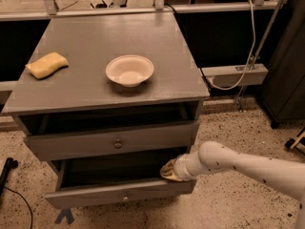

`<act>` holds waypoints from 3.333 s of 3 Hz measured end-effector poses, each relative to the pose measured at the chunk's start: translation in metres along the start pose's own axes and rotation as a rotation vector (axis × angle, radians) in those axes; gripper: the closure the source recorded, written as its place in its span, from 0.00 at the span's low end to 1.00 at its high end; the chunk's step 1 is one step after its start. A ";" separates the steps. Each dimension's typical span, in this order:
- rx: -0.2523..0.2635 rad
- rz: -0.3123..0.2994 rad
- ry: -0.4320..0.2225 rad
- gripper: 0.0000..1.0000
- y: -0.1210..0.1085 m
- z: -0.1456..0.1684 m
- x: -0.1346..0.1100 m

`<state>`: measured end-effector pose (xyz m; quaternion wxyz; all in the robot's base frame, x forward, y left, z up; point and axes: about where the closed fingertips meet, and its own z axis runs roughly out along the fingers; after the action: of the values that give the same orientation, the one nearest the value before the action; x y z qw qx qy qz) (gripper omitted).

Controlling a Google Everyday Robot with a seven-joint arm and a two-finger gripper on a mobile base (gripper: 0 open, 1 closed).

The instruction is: Open middle drawer

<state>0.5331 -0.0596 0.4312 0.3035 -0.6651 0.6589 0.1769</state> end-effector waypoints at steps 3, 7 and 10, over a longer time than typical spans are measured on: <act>-0.019 0.005 -0.009 1.00 0.005 0.002 -0.002; -0.058 0.008 -0.014 1.00 0.018 0.001 -0.006; -0.104 0.030 -0.027 1.00 0.052 -0.006 -0.008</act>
Offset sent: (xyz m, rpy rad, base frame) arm -0.0284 0.0144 -0.0259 0.0293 0.0956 0.0627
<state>0.4799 -0.0543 0.4323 0.2751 -0.6676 0.6544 0.2243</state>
